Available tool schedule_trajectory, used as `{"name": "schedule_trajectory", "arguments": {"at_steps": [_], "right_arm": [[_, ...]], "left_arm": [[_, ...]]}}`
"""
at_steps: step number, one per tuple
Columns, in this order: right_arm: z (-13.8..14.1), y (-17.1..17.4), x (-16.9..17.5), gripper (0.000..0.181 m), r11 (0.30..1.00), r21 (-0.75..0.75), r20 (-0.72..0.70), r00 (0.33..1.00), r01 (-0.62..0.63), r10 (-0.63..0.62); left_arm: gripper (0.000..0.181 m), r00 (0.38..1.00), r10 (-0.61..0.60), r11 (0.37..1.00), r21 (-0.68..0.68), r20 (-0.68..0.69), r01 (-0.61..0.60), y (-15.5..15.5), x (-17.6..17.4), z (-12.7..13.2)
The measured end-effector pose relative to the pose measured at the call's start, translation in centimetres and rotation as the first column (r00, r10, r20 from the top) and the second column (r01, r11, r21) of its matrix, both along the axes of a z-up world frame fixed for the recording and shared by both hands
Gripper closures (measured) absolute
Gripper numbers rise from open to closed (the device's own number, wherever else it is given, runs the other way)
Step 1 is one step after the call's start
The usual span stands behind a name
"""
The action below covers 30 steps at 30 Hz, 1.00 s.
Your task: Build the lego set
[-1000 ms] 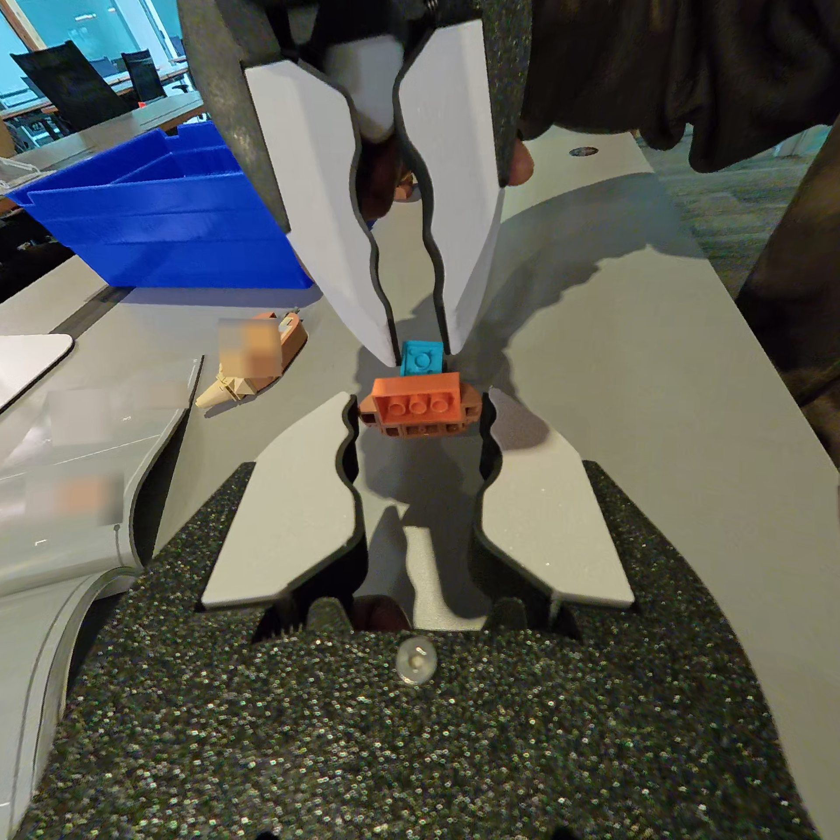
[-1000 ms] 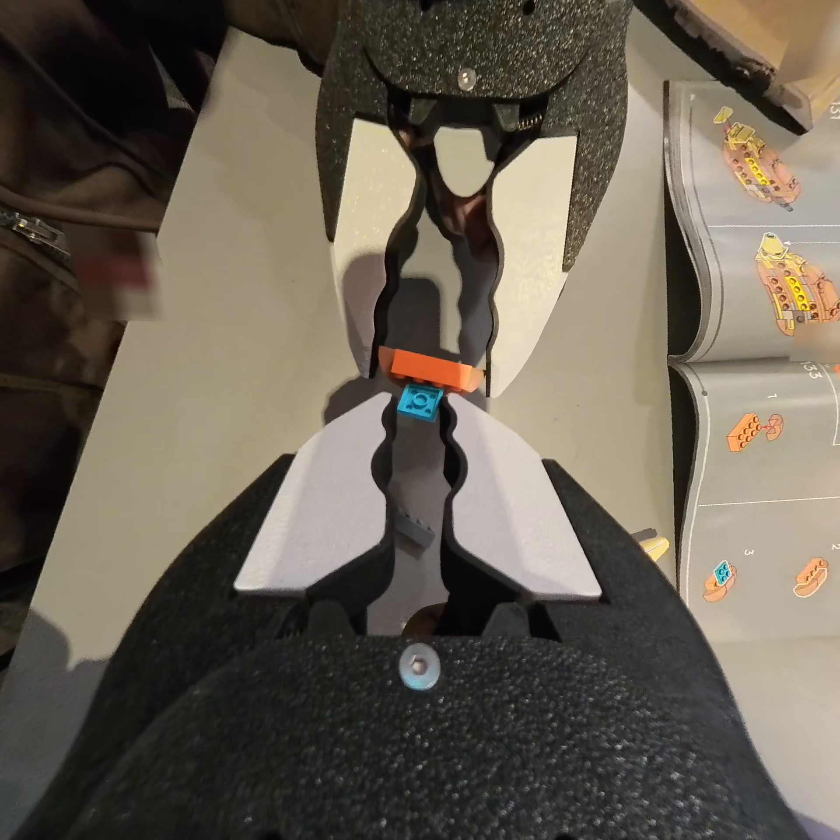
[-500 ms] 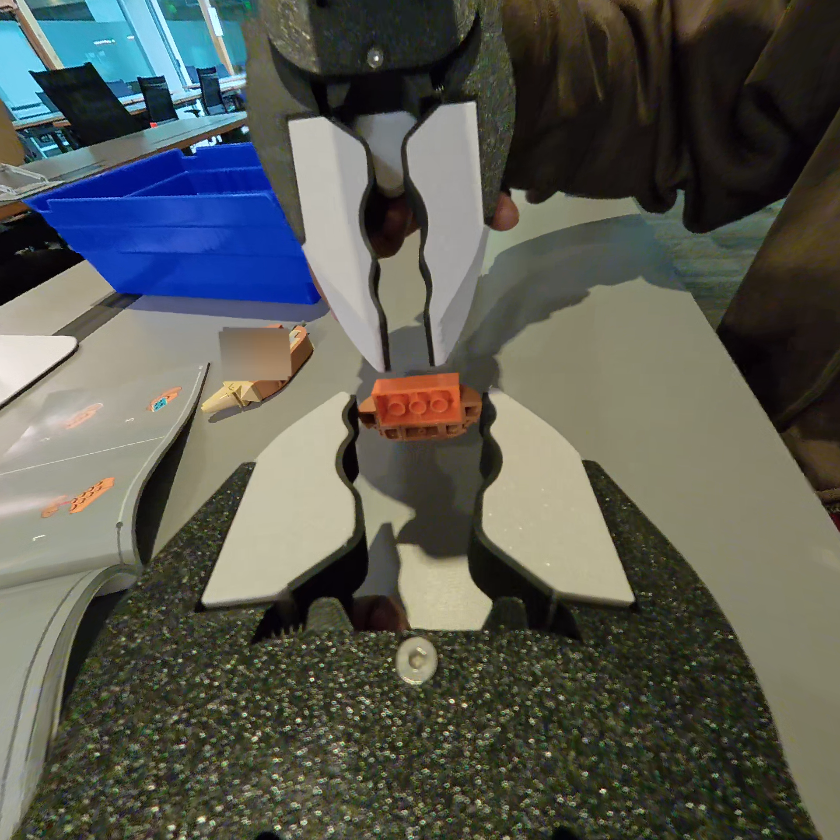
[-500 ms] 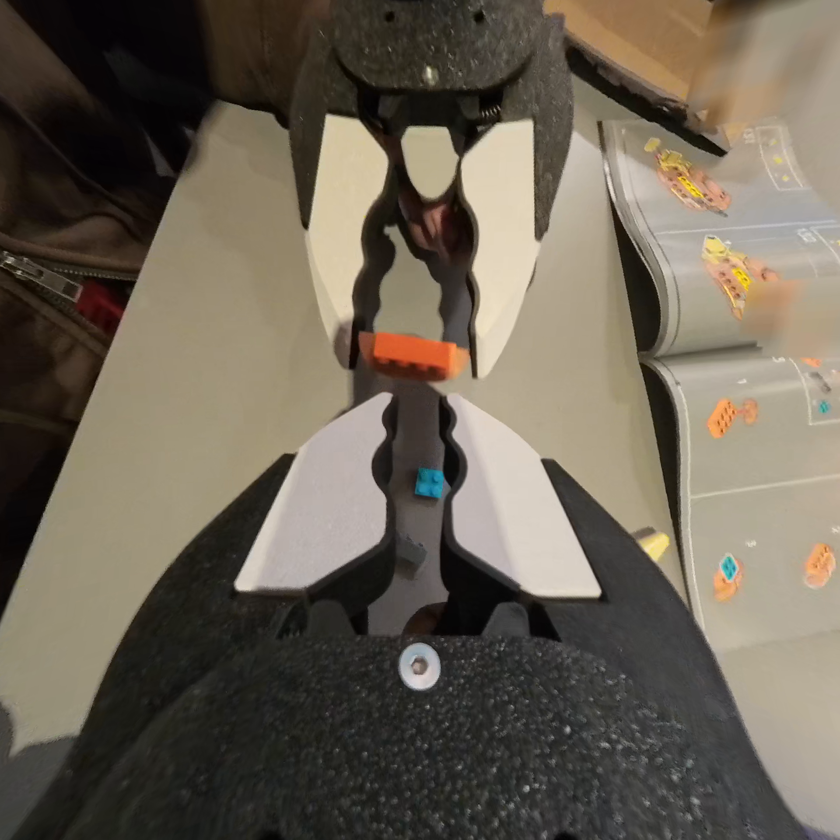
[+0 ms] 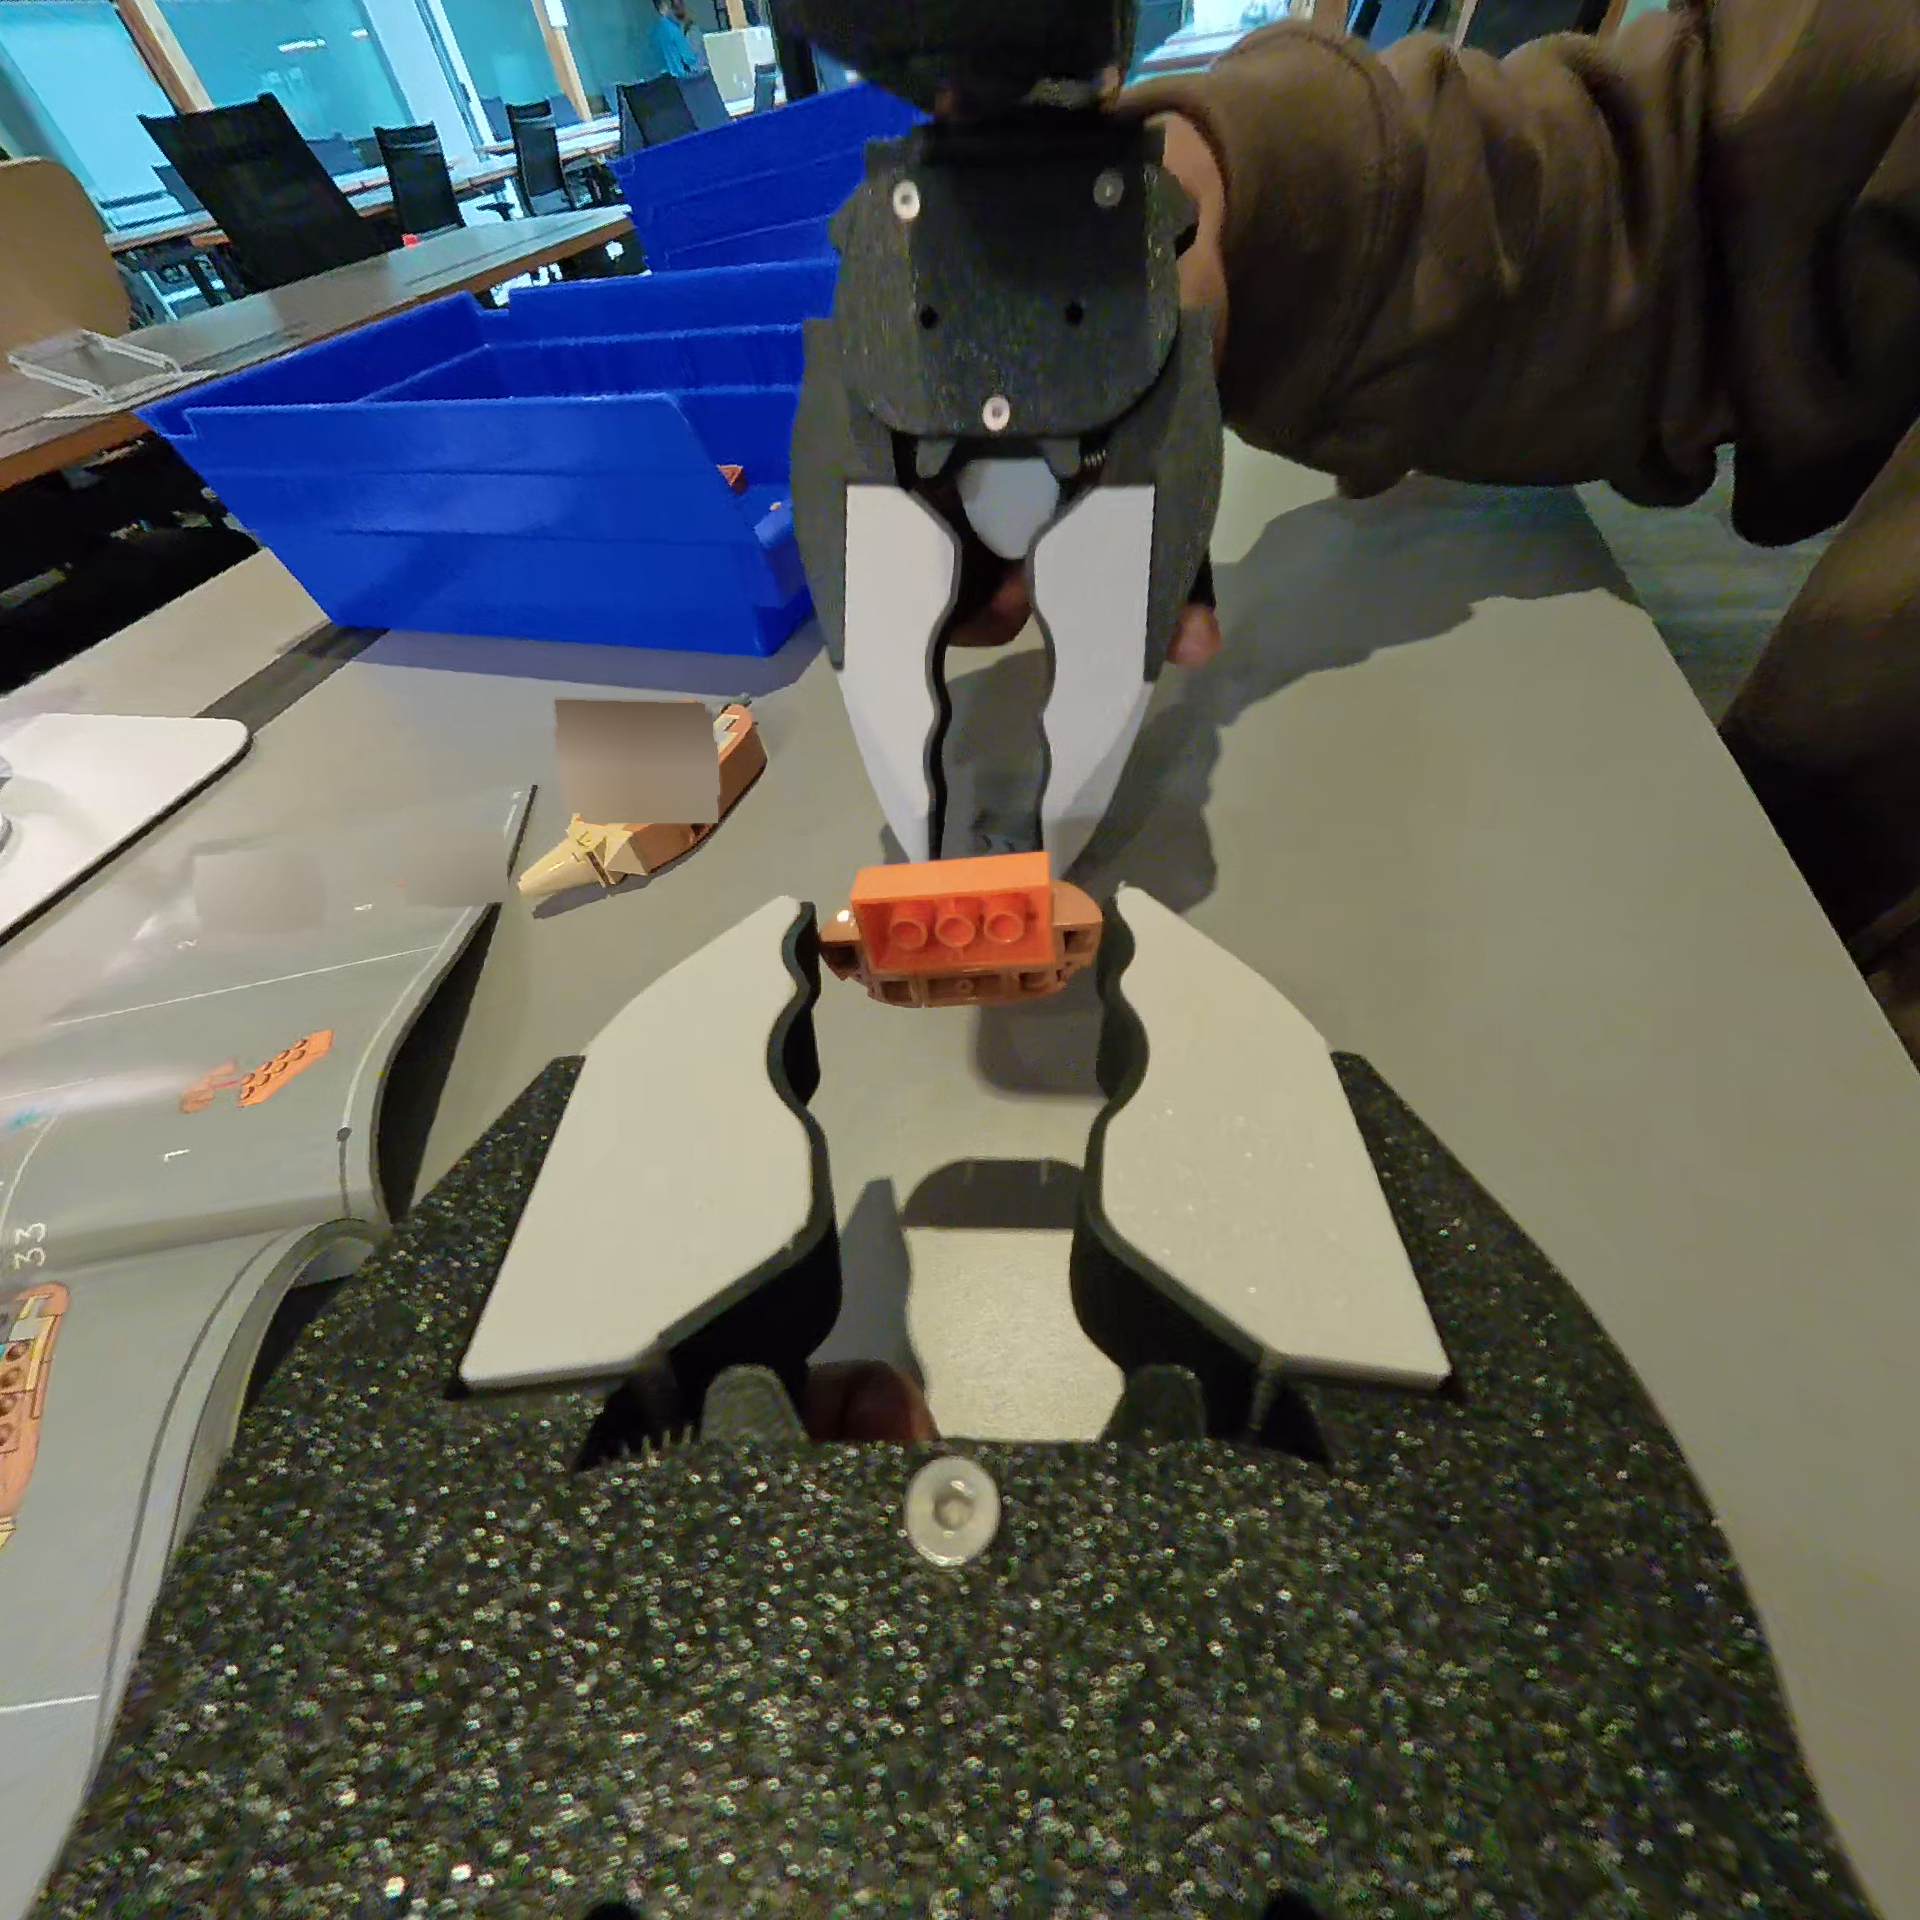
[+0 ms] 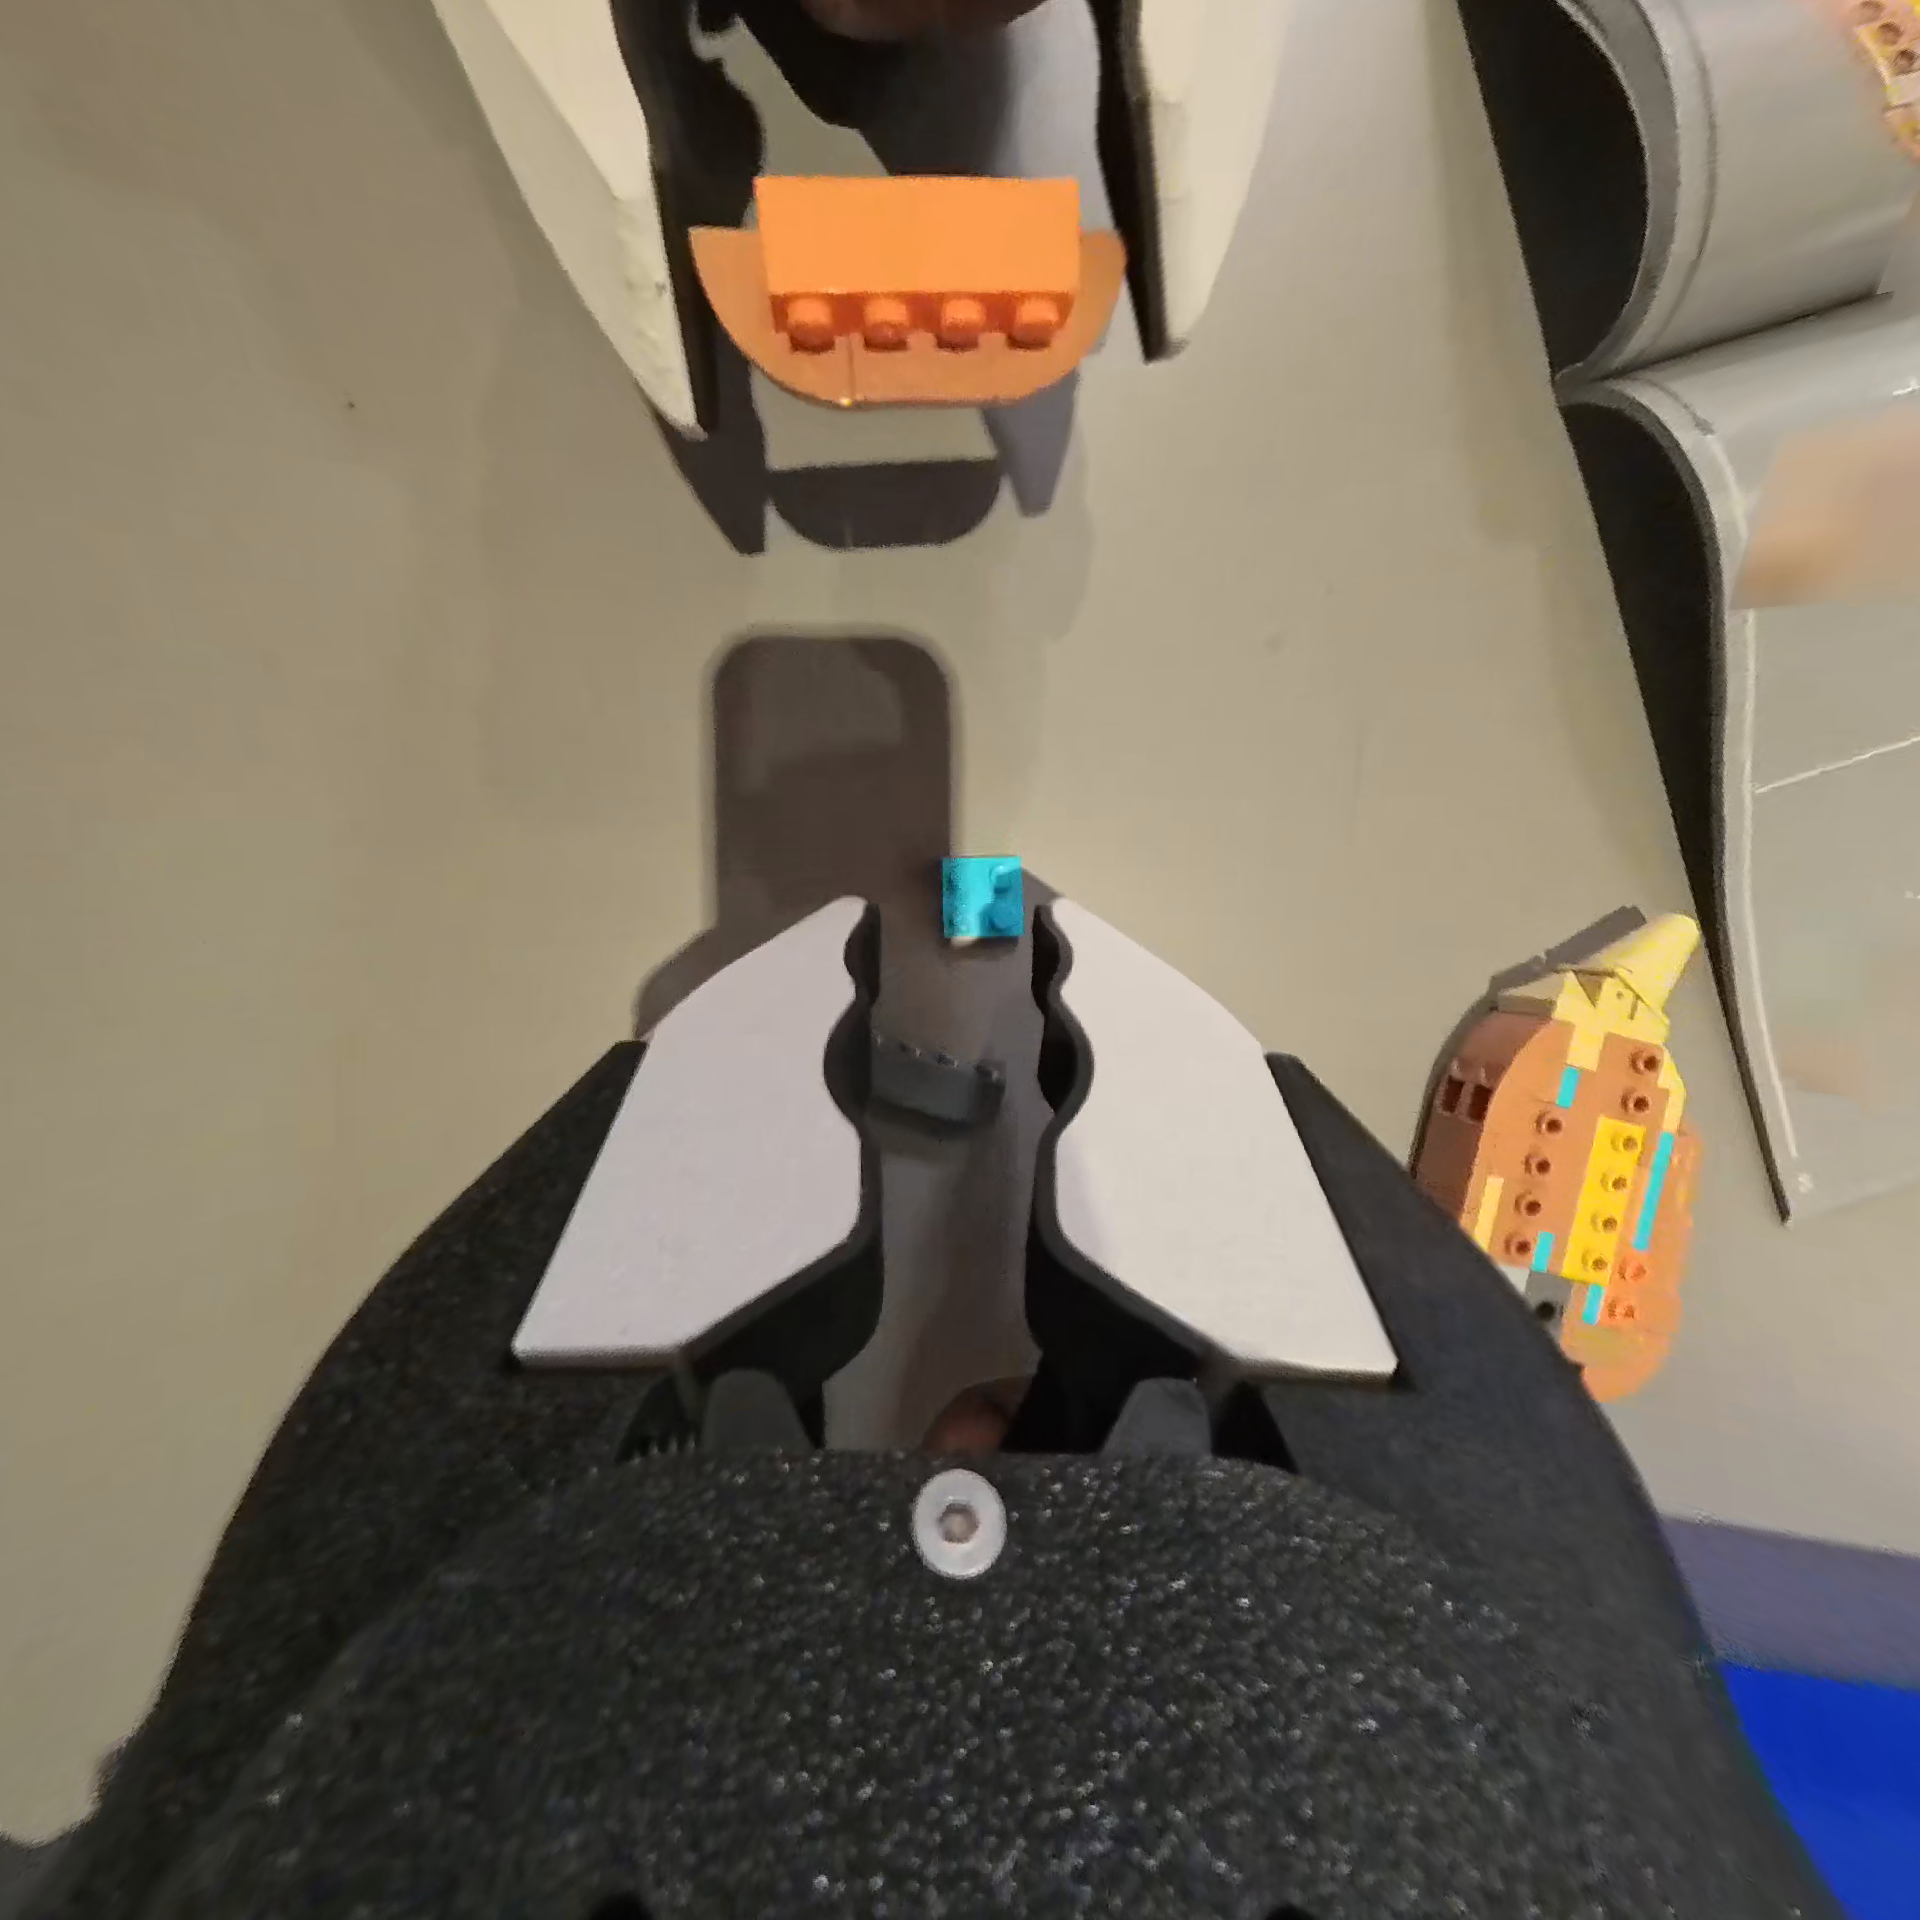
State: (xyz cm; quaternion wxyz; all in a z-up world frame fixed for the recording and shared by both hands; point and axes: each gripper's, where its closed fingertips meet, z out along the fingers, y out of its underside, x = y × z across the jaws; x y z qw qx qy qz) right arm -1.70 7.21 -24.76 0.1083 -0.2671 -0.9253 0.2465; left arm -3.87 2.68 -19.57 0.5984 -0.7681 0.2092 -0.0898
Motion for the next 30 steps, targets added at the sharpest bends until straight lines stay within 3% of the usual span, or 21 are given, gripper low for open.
{"name": "schedule_trajectory", "arguments": {"at_steps": [12,15,18,23,27,30], "right_arm": [[-1.5,0.2,-0.2,0.141,0.99,0.13,0.131,0.99,-0.06,0.043],[-1.8,0.1,-0.5,0.147,0.99,0.132,0.164,0.986,-0.048,0.026],[-1.9,0.3,-0.6,0.165,0.984,0.165,0.192,0.981,-0.062,0.03],[-1.9,0.2,-0.6,0.165,0.977,0.196,0.22,0.975,-0.086,0.041],[-0.9,-0.5,-1.1,0.165,0.997,0.064,0.171,0.985,-0.031,0.02],[3.5,-2.4,-2.4,0.165,0.978,-0.21,0.022,1.0,0.017,-0.013]], "left_arm": [[0.129,1.0,0.005,1.0,0.019,0.014,-0.005,-0.1,-0.1,0.3],[0.129,1.0,0.006,1.0,0.021,0.019,-0.006,-0.1,-0.2,0.4],[0.129,1.0,0.008,1.0,0.02,0.023,-0.008,-0.1,-0.2,0.4],[0.129,1.0,0.011,1.0,0.02,0.027,-0.012,-0.1,-0.3,0.4],[0.129,0.999,0.012,0.999,0.033,0.039,-0.013,-0.1,-0.4,0.7],[0.129,0.995,0.002,0.998,0.068,0.095,-0.008,-0.3,-0.5,1.5]]}}
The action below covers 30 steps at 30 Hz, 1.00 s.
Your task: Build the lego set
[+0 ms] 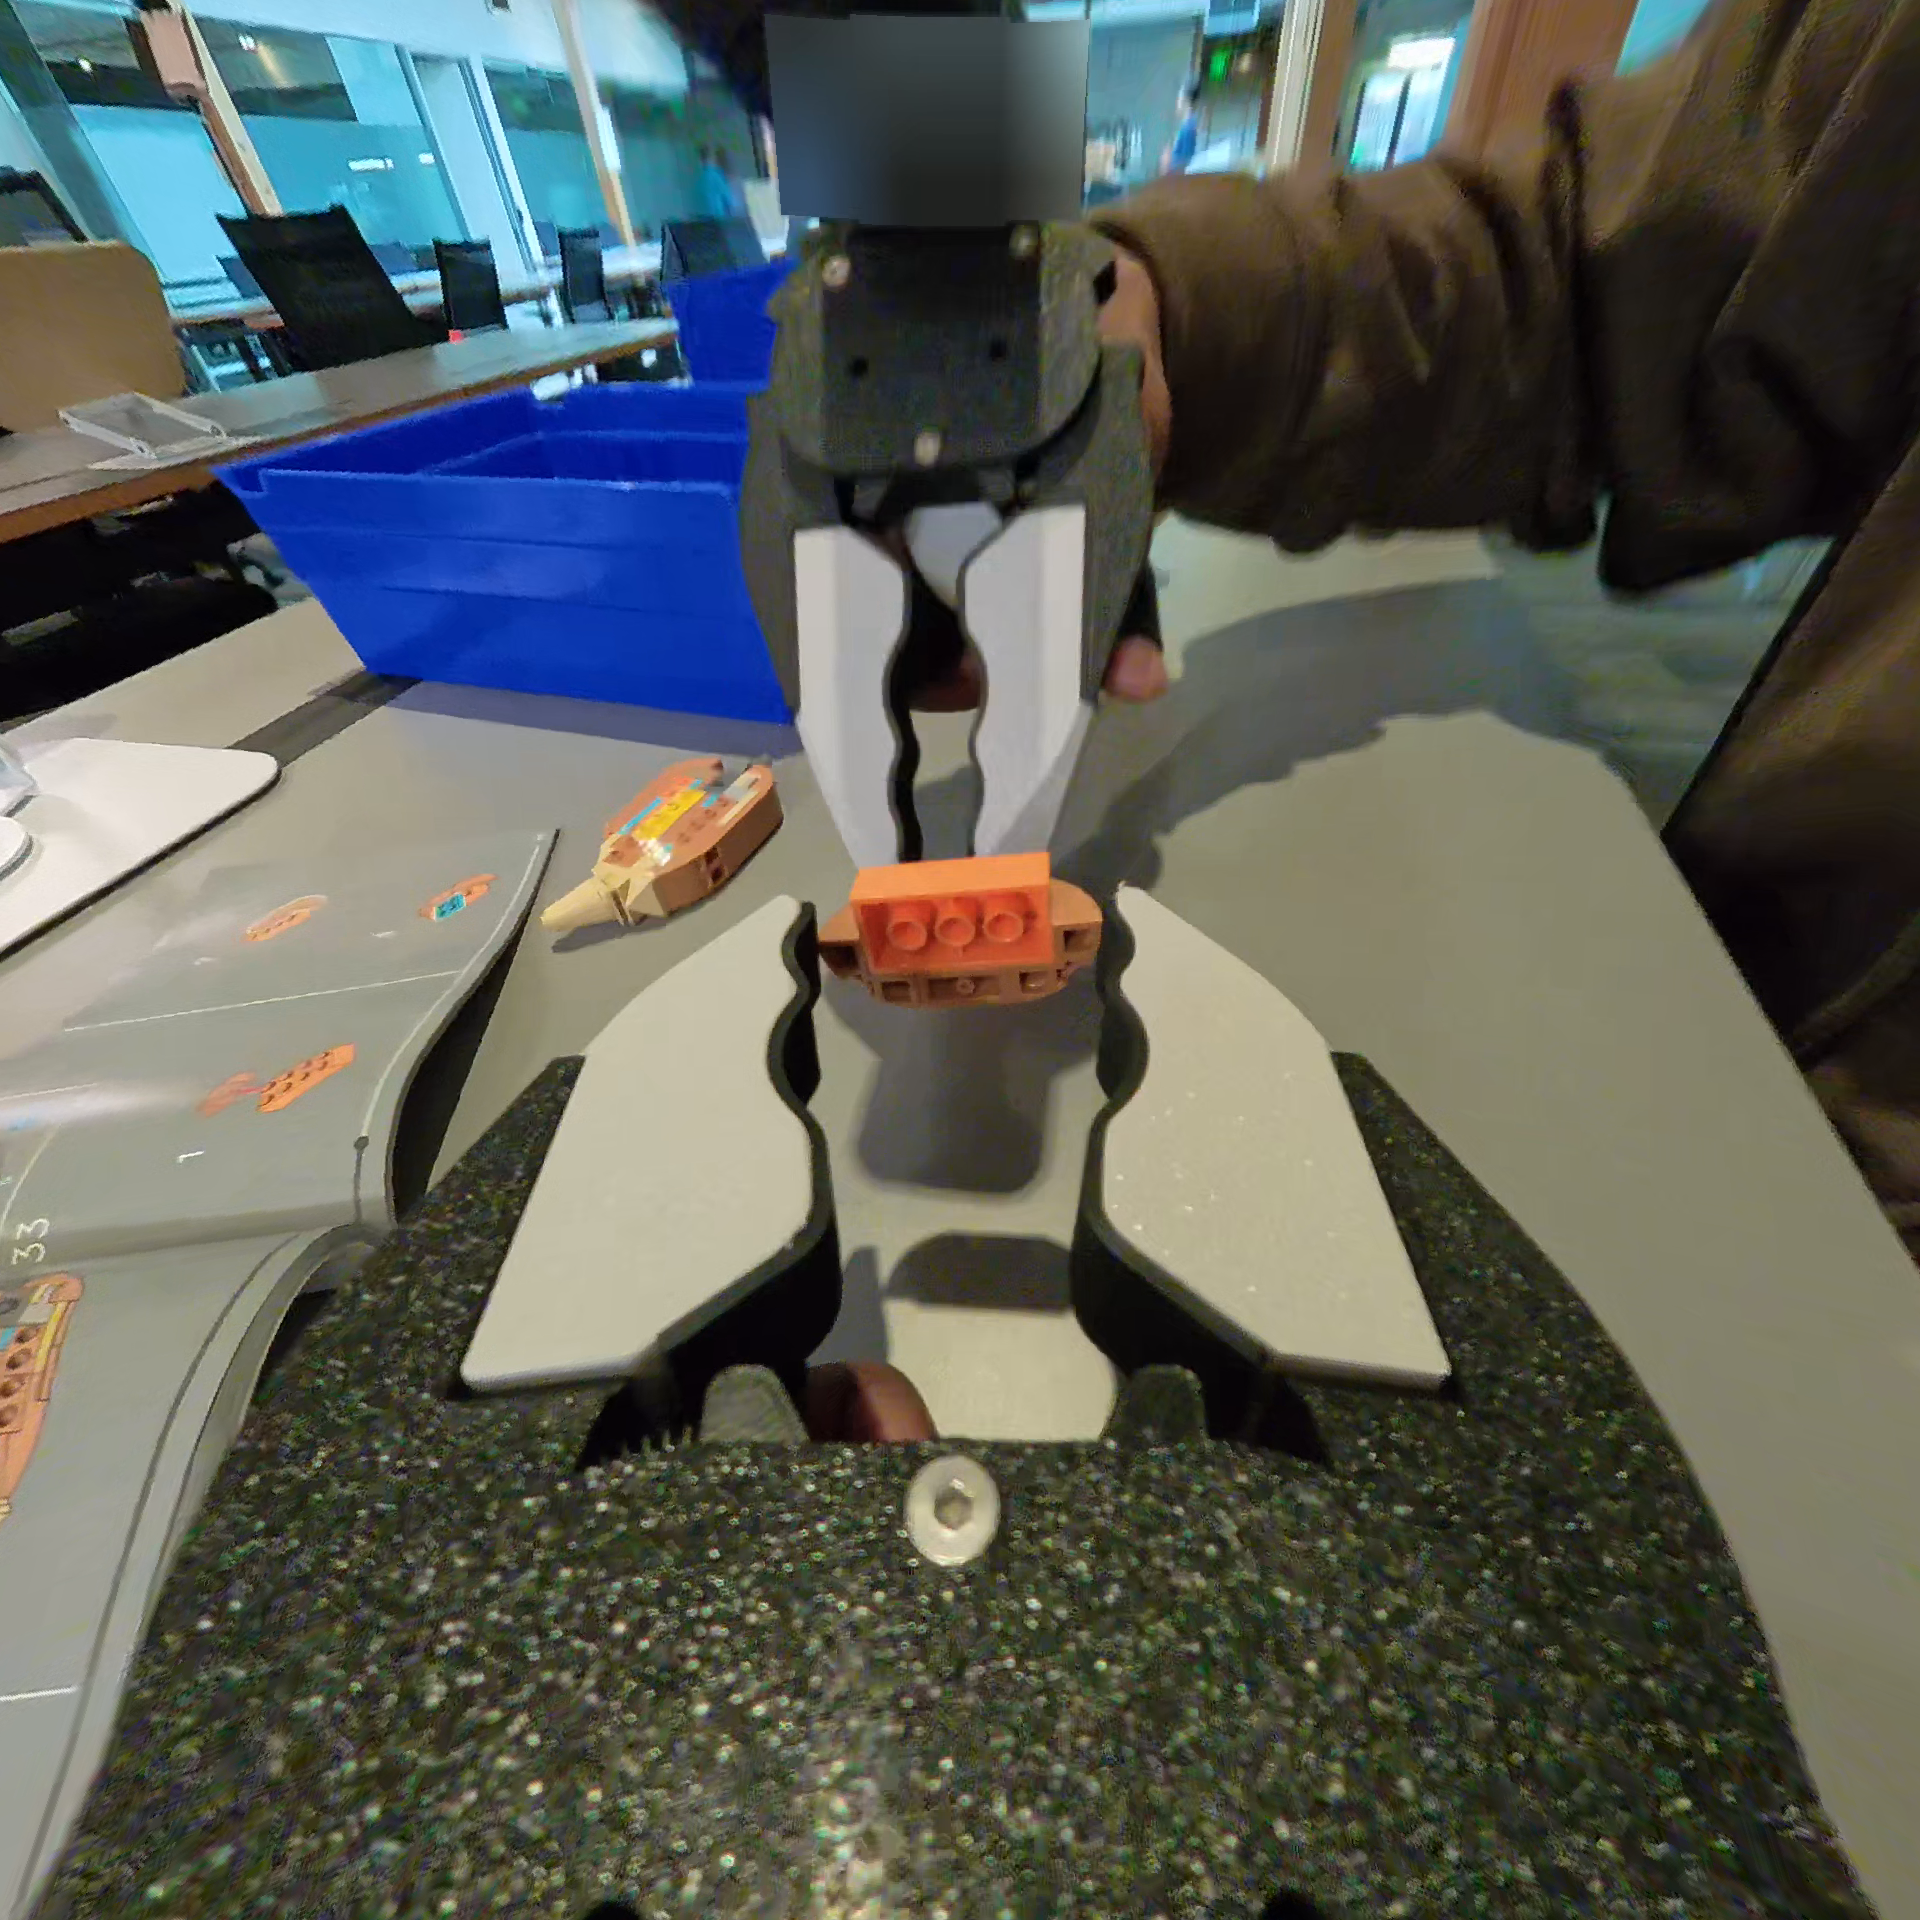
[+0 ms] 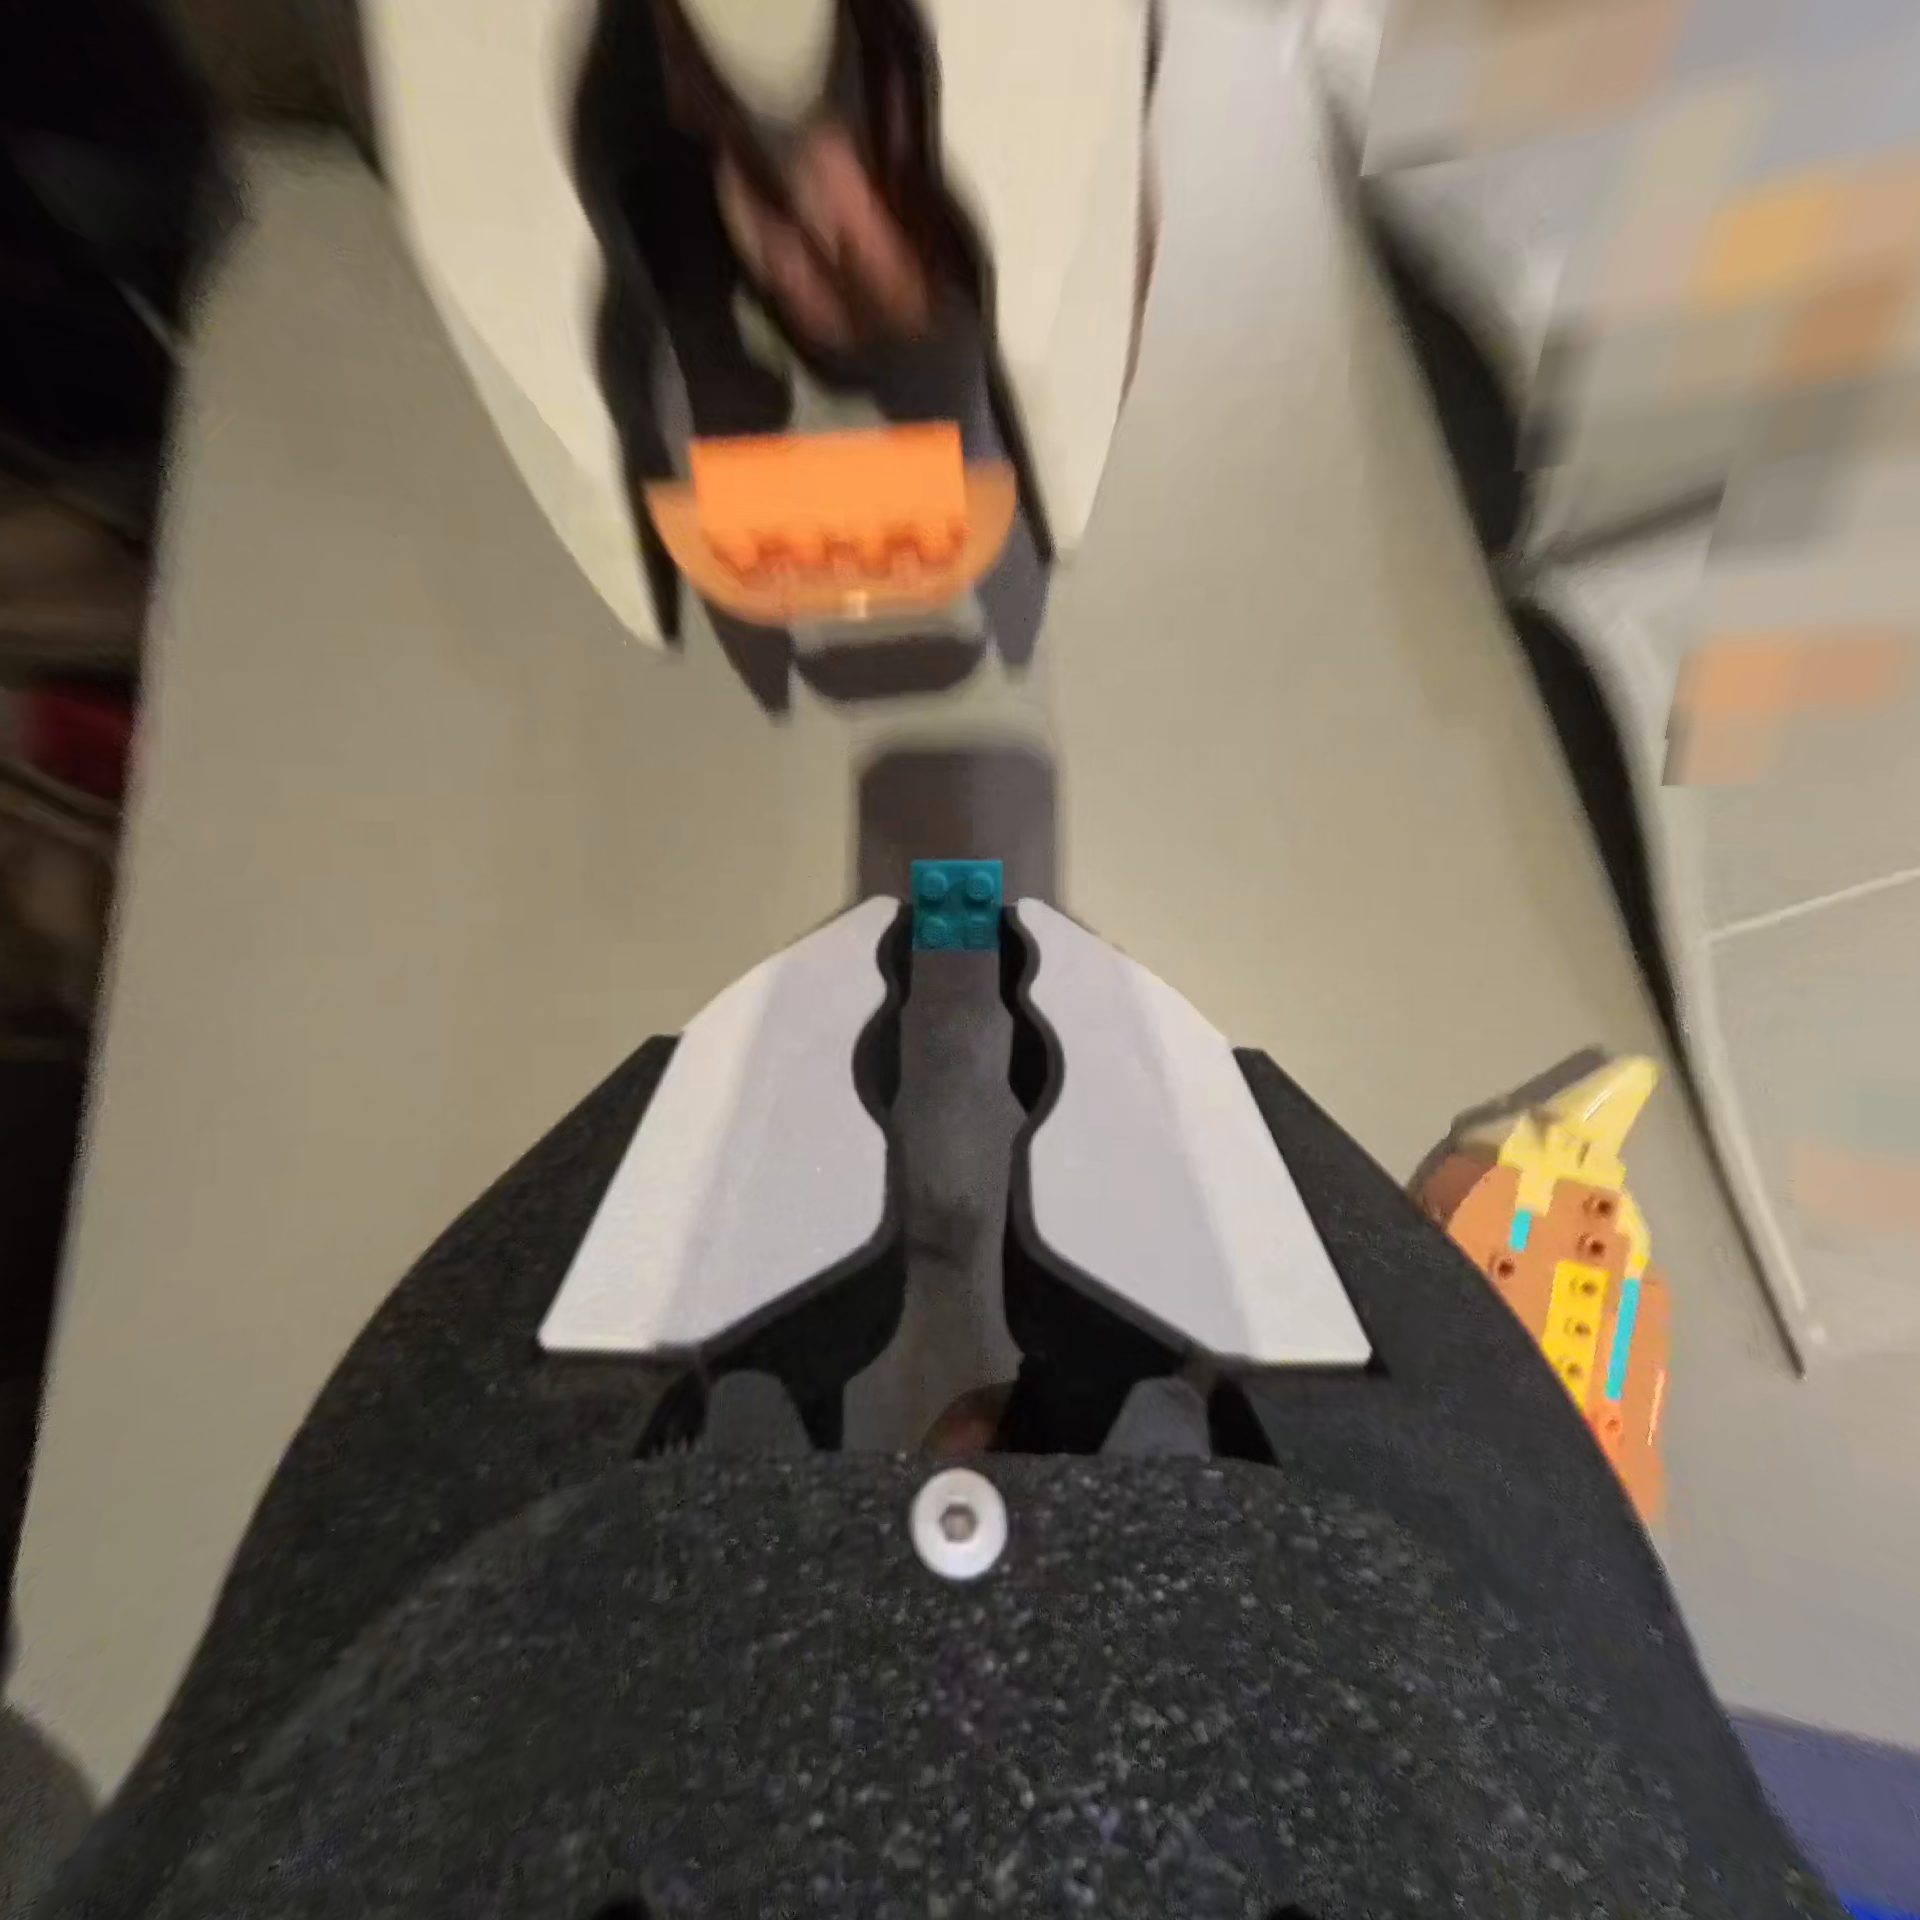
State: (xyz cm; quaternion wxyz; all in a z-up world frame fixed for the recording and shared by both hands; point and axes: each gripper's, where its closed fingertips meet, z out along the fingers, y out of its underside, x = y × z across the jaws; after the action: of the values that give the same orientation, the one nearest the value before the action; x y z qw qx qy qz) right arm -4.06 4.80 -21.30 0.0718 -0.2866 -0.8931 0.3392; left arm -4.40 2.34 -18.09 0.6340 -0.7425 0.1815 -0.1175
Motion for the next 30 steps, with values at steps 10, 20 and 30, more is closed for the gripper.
{"name": "schedule_trajectory", "arguments": {"at_steps": [10,20,30], "right_arm": [[8.8,-4.9,-0.7,0.166,0.866,-0.5,-0.235,0.961,0.007,-0.143],[10.2,-5.1,-0.9,0.166,0.795,-0.606,-0.234,0.955,0.006,-0.185],[10.4,-5.7,-0.9,0.166,0.775,-0.632,-0.245,0.951,-0.009,-0.189]], "left_arm": [[0.129,0.95,-0.138,0.962,0.267,0.279,0.061,-1.4,0.3,4.9],[0.129,0.965,-0.114,0.943,0.332,0.237,0.03,-1.6,0.3,5.6],[0.129,0.964,-0.124,0.936,0.35,0.236,0.035,-1.7,0.5,5.9]]}}
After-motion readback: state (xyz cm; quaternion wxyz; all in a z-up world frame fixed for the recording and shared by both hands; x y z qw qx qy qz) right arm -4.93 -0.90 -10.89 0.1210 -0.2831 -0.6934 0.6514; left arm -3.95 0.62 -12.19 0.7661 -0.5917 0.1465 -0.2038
